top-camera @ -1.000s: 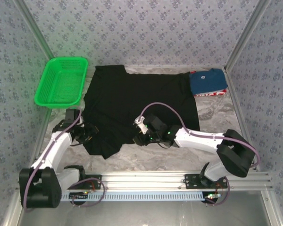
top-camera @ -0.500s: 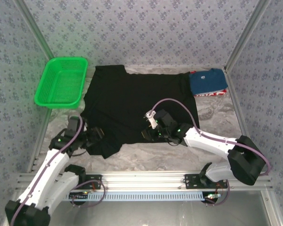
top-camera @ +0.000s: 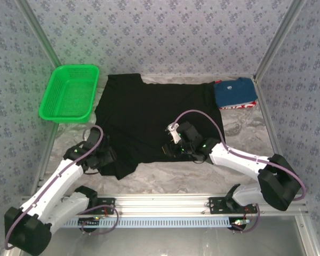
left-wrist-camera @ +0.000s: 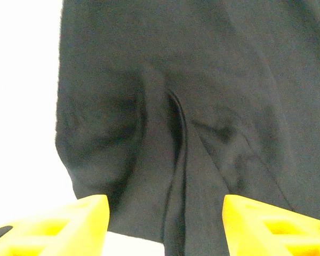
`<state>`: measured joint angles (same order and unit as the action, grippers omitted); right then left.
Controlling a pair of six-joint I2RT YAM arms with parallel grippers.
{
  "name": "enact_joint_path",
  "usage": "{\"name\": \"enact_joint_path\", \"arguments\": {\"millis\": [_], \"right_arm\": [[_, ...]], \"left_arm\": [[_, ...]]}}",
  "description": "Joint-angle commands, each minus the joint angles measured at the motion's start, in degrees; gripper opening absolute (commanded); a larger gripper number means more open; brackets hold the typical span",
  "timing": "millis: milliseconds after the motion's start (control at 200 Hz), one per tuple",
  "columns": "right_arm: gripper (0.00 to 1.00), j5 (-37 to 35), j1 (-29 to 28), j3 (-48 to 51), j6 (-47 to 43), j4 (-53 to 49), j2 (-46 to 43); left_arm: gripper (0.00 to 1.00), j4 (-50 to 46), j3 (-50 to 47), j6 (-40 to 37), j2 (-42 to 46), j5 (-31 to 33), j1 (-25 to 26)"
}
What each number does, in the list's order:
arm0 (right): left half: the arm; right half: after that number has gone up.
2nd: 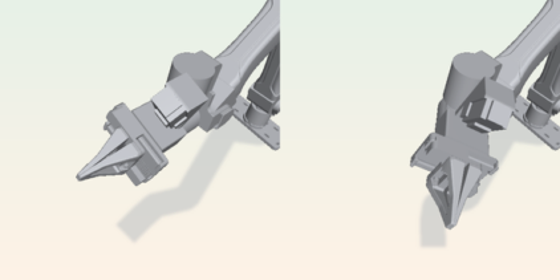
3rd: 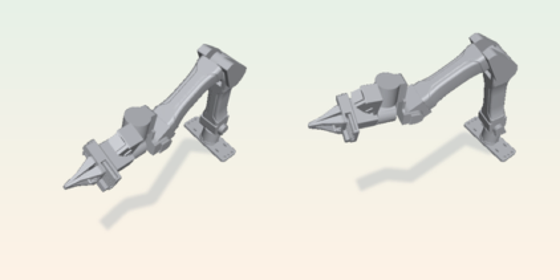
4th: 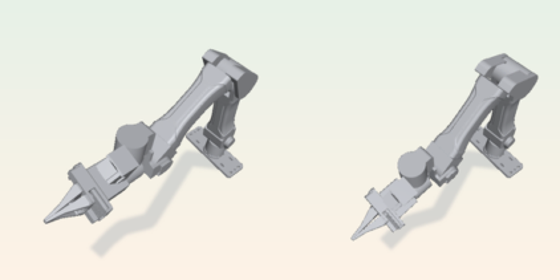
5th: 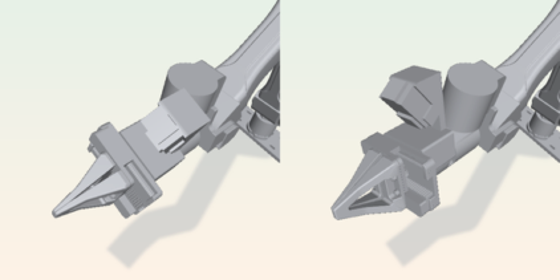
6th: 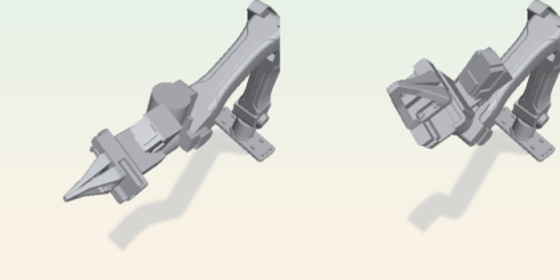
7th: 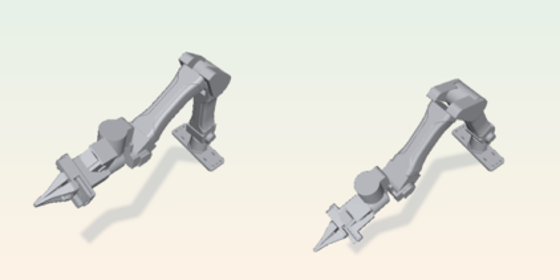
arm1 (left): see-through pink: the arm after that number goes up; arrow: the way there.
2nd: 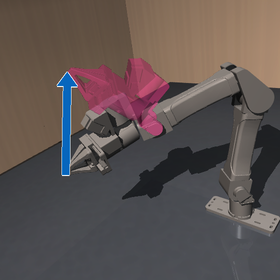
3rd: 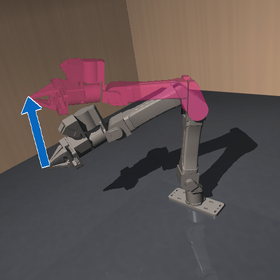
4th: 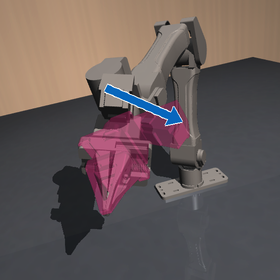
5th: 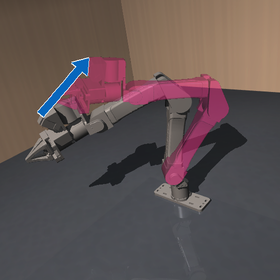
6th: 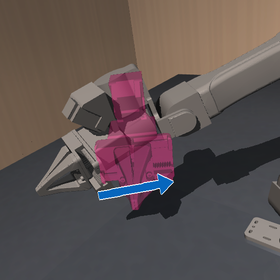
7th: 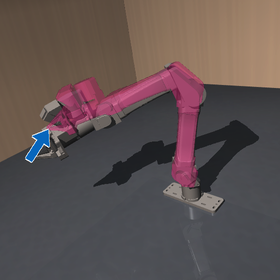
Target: Fold the inside-out t-shirt
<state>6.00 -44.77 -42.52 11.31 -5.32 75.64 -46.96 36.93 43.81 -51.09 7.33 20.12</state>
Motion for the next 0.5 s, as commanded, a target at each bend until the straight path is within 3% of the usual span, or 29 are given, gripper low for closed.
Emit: {"name": "enact_joint_path", "arguments": {"millis": [0,205,360,495], "right_arm": [[0.48,1.9,1.6,-1.0,0.2,-0.6,-1.6],[0.47,4.3,4.1,-0.9,-0.5,-1.2,-2.0],[0.47,5.6,4.9,-0.8,-0.4,-1.0,-1.6],[0.47,5.6,5.0,-0.6,-0.2,-1.2,-1.9]], "left_arm": [[0.54,5.8,-1.6,-5.5,-1.7,-2.4,-6.8],[0.53,15.9,-4.2,-7.6,-8.2,-11.5,-10.9],[0.53,18.1,-3.7,-9.1,-11.9,-10.5,-12.1],[0.43,18.2,-3.4,-10.5,-14.2,-8.7,-13.0]]}}
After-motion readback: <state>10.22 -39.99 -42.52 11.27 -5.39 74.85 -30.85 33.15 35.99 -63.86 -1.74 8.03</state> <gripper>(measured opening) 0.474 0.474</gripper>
